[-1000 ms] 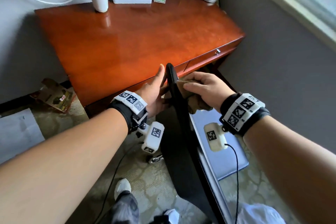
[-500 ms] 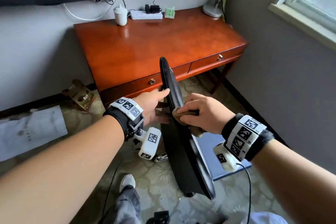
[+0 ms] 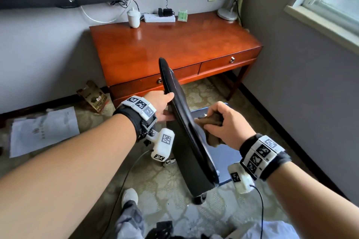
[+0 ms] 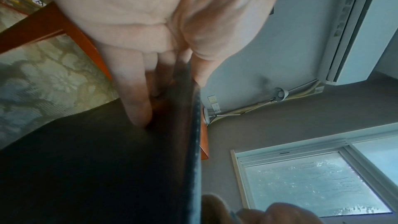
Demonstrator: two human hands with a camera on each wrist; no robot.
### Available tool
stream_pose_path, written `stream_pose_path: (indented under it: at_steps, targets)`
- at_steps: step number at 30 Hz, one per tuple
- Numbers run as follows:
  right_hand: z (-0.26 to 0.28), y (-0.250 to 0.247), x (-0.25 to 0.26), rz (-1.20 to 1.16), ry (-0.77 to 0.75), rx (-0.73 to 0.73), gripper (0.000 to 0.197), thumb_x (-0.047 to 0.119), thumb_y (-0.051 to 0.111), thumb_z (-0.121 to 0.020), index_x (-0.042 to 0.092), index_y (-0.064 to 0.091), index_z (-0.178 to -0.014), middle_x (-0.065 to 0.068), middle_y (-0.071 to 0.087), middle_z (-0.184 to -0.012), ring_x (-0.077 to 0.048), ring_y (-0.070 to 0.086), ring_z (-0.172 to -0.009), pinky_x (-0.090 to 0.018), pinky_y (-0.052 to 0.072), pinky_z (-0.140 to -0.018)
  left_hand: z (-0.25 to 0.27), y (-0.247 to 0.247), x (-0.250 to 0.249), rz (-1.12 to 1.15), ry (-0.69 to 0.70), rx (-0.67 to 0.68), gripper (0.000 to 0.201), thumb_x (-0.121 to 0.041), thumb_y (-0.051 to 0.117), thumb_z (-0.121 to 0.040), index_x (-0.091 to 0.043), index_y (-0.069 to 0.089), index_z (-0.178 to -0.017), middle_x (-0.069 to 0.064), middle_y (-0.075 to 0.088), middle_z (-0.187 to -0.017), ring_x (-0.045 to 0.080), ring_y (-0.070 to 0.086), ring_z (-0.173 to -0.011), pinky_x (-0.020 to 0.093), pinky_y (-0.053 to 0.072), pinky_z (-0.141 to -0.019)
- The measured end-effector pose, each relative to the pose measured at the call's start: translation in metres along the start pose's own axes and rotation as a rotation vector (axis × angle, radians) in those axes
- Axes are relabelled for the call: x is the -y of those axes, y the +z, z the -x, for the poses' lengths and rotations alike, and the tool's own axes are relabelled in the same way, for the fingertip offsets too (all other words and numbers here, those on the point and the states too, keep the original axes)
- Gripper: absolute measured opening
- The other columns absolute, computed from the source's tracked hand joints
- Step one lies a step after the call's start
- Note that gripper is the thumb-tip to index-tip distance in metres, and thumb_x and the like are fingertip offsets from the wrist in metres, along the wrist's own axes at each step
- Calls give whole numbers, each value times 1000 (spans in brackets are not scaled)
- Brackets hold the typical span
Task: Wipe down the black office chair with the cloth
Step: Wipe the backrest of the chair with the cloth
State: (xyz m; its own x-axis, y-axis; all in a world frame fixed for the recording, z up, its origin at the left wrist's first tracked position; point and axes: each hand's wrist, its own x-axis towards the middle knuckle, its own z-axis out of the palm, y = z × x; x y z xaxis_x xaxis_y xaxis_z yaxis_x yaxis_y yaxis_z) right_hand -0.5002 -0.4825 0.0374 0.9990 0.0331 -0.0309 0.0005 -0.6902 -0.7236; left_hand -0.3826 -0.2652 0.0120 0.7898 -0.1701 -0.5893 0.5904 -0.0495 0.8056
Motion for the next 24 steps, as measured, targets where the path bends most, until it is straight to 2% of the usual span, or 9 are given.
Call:
stream_pose_path:
  at_steps: [4, 7, 11, 14, 17, 19, 21, 23, 24]
  targets:
    - [-5, -6, -1, -19, 10, -3, 27, 10, 81, -83, 16, 61, -100, 13, 63, -78, 13, 57, -65, -5, 39, -56, -9, -1, -8, -74, 57, -57, 27, -24, 57, -108, -2, 61, -123, 23, 69, -123, 34, 77, -88, 48, 66, -72]
    - [-16, -6, 3, 35, 10, 85, 27, 20, 85, -81, 23, 62, -94, 10, 63, -77, 6, 55, -63, -9, 40, -57, -17, -4, -21, -101, 70, -82, 34, -26, 60, -105, 1, 63, -125, 19, 65, -114, 41, 76, -98, 55, 66, -71]
    - [-34, 5, 21, 103, -13, 131, 24, 27, 84, -81, 23, 63, -93, 12, 61, -76, 8, 55, -66, -10, 40, -59, -45, -16, -36, -204, 54, -74, 41, -39, 68, -96, -7, 67, -122, 16, 64, -110, 45, 72, -110, 58, 64, -75]
    - [-54, 22, 42, 132, -24, 130, 24, 30, 82, -83, 24, 61, -93, 12, 62, -77, 2, 57, -65, -15, 41, -53, -39, -20, -46, -137, 40, 2, 30, -31, 60, -107, -11, 66, -128, 10, 70, -124, 32, 77, -94, 44, 66, -65]
    - [-71, 40, 56, 165, 7, 156, 25, 31, 80, -86, 21, 58, -92, 10, 64, -74, -8, 62, -63, -23, 46, -49, -46, -30, -46, -125, 44, 48, 28, -34, 61, -106, -13, 69, -124, 12, 73, -122, 30, 79, -90, 45, 67, -71]
    - [-79, 46, 61, 166, 47, 155, 26, 30, 80, -87, 18, 58, -93, 8, 65, -75, -14, 65, -65, -26, 50, -49, -46, -38, -46, -128, 31, 64, 31, -37, 66, -103, -15, 70, -124, 14, 74, -121, 31, 80, -88, 44, 66, -71]
    - [-84, 49, 63, 122, 101, 151, 26, 28, 80, -88, 15, 59, -95, 5, 66, -72, -15, 65, -61, -24, 49, -44, -46, -46, -43, -123, -25, 124, 44, -36, 72, -100, -16, 62, -138, 15, 71, -129, 34, 80, -90, 44, 66, -72]
    - [-85, 50, 66, 95, 128, 151, 26, 26, 80, -88, 13, 58, -95, 4, 67, -69, -14, 63, -55, -19, 45, -40, -41, -53, -38, -140, -79, 214, 69, -30, 77, -97, -21, 43, -156, 17, 62, -143, 35, 79, -91, 45, 65, -73]
    - [-85, 51, 66, 112, 122, 147, 26, 27, 80, -88, 14, 58, -94, 4, 67, -69, -13, 63, -54, -19, 45, -39, -36, -54, -36, -169, -85, 251, 73, -28, 77, -97, -21, 38, -159, 17, 59, -146, 35, 79, -91, 44, 65, -72]
